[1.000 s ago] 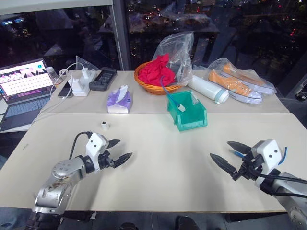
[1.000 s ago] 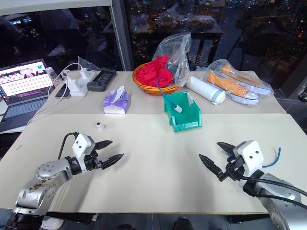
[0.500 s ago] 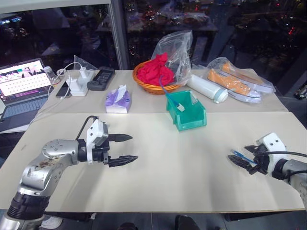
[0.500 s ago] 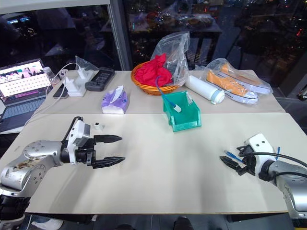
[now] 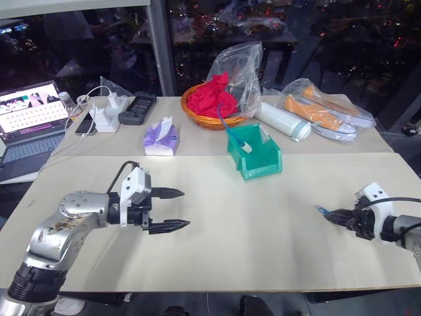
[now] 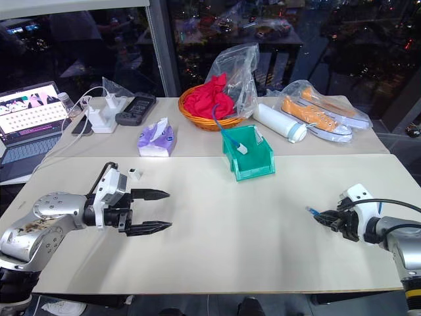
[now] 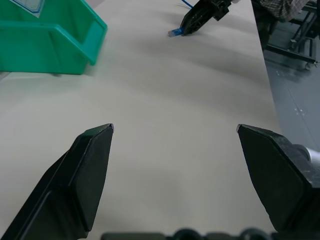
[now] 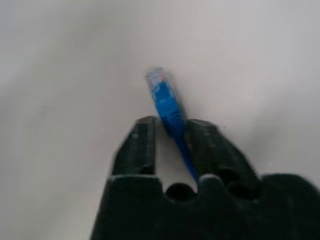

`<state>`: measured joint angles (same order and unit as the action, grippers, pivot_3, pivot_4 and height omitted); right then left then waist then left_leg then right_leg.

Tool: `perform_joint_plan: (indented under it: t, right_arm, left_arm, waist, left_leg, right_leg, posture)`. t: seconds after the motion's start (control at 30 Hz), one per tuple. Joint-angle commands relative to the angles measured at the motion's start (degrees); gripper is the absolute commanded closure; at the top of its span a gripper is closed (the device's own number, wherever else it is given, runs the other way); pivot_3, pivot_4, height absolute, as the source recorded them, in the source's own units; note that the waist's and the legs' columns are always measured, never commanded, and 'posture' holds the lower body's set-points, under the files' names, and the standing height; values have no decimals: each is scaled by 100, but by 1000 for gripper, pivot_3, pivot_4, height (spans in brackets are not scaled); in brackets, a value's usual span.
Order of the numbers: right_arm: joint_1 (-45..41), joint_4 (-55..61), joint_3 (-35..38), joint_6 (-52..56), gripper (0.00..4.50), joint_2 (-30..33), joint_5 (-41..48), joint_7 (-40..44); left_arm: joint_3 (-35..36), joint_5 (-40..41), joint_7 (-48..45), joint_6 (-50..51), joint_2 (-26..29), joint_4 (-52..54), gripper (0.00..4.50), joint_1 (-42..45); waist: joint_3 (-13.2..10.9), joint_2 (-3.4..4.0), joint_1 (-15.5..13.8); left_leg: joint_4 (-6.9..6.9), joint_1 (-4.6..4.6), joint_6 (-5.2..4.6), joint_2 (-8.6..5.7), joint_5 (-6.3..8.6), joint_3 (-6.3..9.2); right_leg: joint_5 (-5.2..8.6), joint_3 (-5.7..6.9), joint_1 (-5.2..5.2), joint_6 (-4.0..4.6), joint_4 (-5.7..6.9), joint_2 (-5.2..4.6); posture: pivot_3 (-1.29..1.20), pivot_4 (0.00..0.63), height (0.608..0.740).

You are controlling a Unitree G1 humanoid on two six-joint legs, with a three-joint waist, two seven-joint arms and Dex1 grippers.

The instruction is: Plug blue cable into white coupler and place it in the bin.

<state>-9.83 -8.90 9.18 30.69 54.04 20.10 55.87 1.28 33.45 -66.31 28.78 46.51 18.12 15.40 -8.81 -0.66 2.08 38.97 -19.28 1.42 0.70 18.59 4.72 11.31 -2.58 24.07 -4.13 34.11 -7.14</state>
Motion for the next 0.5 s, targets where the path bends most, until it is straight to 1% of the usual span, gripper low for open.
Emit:
perform_joint_plan:
  t: [0.03,0.17,0.27,0.37,0.5]
  right_arm:
    - [-204,847,-319,-220,4493,142,-76,370]
    - [-455,2128,-1197,-57,4493,80,-279,566]
    - [-780,2815,-2106,-116,4493,-135,-691,638]
    - [-1109,2954,-2573,64,4493,-473,-797,609]
    - [-1256,2881,-2870,29,4493,-630,-924,688]
  left_arm:
    - [-104,-86,-122,-152,0,27,255,102]
    - [-581,-366,-444,-391,-71,-124,255,307]
    - [-1015,-813,-546,-699,-254,-525,255,738]
    - [-1411,-1467,-593,-1366,-383,-992,255,1055]
    - [-1698,-1827,-721,-1754,-582,-1400,255,1349]
  waist:
    - [-1,1,27]
    - [-2,2,39]
    - [-4,0,14]
    - [-6,-4,-18]
    - [-7,-5,-44]
  left_leg:
    - [0,0,0,0,0,0]
    - [0,0,1,1,-1,0]
    - [1,-2,3,0,-2,3]
    - [7,-8,5,-1,-3,4]
    - [9,-11,10,-2,-5,4]
  right_leg:
    - [0,0,2,0,2,0]
    - [0,0,4,0,3,1]
    - [0,3,4,0,3,1]
    - [-1,4,4,-2,-1,1]
    - [-2,4,6,-2,-2,1]
  posture:
    - [0,150,740]
    - [0,150,740]
    - [0,150,740]
    - [0,150,740]
    - [0,150,740]
